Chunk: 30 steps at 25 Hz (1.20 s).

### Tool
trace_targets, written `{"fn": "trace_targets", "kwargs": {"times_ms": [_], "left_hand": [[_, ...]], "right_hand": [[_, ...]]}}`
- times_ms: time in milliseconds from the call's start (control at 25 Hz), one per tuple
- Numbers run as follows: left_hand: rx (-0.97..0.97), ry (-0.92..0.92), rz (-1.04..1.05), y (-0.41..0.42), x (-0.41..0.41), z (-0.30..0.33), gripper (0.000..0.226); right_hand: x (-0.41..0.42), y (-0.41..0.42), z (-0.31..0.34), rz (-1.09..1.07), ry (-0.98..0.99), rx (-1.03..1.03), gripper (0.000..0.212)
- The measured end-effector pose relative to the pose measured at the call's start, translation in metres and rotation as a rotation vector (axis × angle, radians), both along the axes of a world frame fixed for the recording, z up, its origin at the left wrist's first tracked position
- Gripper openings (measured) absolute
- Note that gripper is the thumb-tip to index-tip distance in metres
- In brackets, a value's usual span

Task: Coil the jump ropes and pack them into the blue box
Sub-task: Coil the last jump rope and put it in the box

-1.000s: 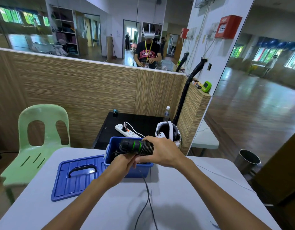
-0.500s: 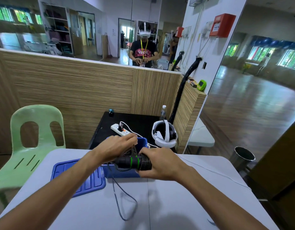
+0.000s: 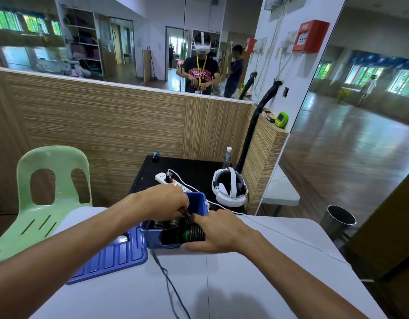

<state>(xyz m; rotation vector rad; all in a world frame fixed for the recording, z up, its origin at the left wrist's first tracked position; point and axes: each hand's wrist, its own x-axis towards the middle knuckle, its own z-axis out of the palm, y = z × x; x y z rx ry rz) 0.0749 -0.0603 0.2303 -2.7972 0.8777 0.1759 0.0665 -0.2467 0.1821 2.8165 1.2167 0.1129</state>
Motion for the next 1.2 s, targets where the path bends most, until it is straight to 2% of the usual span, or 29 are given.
{"fn": "trace_targets", "kwargs": {"times_ms": [120, 160, 240, 360, 440, 520, 600, 680, 800, 880, 1000, 1040, 1080, 1200], "left_hand": [[-0.391, 0.485, 0.169, 0.014, 0.0, 0.0, 0.01], [-0.45, 0.542, 0.201, 0.015, -0.002, 0.002, 0.01], [-0.466, 0.405, 0.201, 0.011, -0.008, 0.003, 0.015], [-0.285, 0.013, 0.232, -0.012, -0.023, -0.002, 0.021], [-0.216, -0.113, 0.38, -0.031, -0.037, -0.008, 0.021], [-0.231, -0.164, 0.494, -0.046, -0.046, -0.02, 0.034], [-0.409, -0.224, 0.573, -0.054, -0.053, -0.028, 0.034], [-0.696, -0.271, 0.632, -0.058, -0.059, -0.033, 0.018], [-1.067, -0.178, 0.708, -0.056, -0.062, -0.042, 0.012], [-1.185, 0.013, 0.713, -0.05, -0.058, -0.043, 0.014], [-1.424, 0.405, 0.615, -0.044, -0.054, -0.042, 0.02], [-1.493, 0.402, 0.573, -0.043, -0.054, -0.045, 0.022], [-1.536, 0.31, 0.549, -0.044, -0.054, -0.05, 0.024], [-1.467, -0.05, 0.573, -0.05, -0.052, -0.063, 0.032]], "right_hand": [[0.0, 0.002, -0.002, 0.001, 0.016, -0.005, 0.058], [0.001, 0.003, -0.003, -0.01, 0.016, 0.0, 0.058], [0.002, 0.006, -0.003, -0.049, 0.01, 0.01, 0.059], [0.008, 0.011, 0.002, -0.12, -0.009, 0.044, 0.056], [0.012, 0.011, 0.004, -0.172, -0.038, 0.107, 0.051], [0.015, 0.011, 0.005, -0.214, -0.092, 0.17, 0.051], [0.017, 0.012, 0.005, -0.242, -0.155, 0.237, 0.052], [0.021, 0.011, 0.008, -0.262, -0.228, 0.276, 0.053], [0.025, 0.011, 0.008, -0.257, -0.33, 0.249, 0.058], [0.025, 0.012, 0.007, -0.258, -0.357, 0.225, 0.061], [0.023, 0.011, 0.01, -0.271, -0.325, 0.221, 0.065], [0.023, 0.01, 0.012, -0.273, -0.326, 0.229, 0.065], [0.023, 0.01, 0.014, -0.276, -0.348, 0.24, 0.063], [0.026, 0.012, 0.018, -0.319, -0.3, 0.223, 0.06]]}}
